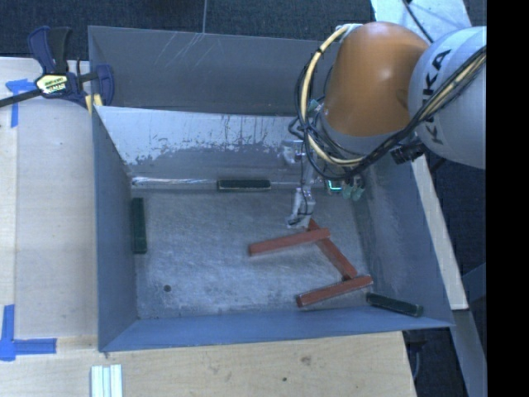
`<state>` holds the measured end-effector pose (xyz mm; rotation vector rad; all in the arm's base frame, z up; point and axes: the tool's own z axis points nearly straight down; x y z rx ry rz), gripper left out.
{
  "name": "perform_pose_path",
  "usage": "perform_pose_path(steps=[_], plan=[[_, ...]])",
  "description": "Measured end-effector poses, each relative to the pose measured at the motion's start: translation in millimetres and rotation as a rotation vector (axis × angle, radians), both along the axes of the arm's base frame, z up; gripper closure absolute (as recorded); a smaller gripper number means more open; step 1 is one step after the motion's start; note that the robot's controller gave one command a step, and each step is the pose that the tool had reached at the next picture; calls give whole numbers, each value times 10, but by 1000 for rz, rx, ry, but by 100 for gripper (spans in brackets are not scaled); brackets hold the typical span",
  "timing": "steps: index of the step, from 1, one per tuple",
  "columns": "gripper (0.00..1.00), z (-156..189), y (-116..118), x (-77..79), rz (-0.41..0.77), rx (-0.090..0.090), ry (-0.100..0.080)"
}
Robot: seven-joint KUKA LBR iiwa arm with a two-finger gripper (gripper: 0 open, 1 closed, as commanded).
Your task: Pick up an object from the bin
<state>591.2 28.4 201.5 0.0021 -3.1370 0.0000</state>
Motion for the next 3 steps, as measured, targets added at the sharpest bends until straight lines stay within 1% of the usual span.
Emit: perform_pose_path(steps=[1,2,3], plan=[[0,-1349,-373,-491,-166,-1,-1],[100,-1304,-367,-468,-166,0,-9],[100,127,-256,-470,-137,1,-17]])
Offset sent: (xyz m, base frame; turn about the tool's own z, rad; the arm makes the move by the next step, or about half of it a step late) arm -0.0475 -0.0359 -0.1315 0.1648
